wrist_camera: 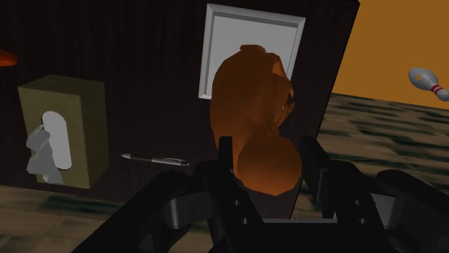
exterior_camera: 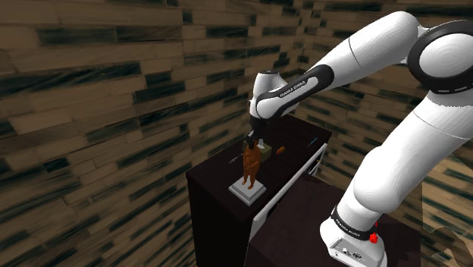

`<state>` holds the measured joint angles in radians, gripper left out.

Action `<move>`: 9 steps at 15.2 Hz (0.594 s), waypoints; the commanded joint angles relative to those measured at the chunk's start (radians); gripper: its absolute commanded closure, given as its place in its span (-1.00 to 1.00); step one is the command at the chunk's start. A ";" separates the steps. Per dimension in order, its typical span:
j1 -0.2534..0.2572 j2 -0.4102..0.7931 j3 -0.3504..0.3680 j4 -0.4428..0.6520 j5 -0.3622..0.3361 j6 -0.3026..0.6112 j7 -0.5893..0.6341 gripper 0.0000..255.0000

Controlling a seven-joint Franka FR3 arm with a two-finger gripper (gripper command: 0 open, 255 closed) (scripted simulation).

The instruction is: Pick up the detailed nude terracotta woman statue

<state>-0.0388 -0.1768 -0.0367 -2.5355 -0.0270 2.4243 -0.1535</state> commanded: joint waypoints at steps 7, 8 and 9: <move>0.000 -0.027 0.001 0.015 0.000 -0.045 0.001 1.00; 0.000 -0.037 0.001 0.021 0.000 -0.060 0.001 1.00; 0.000 -0.045 0.001 0.028 0.000 -0.075 0.001 1.00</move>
<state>-0.0370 -0.2107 -0.0338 -2.5153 -0.0268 2.3668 -0.1495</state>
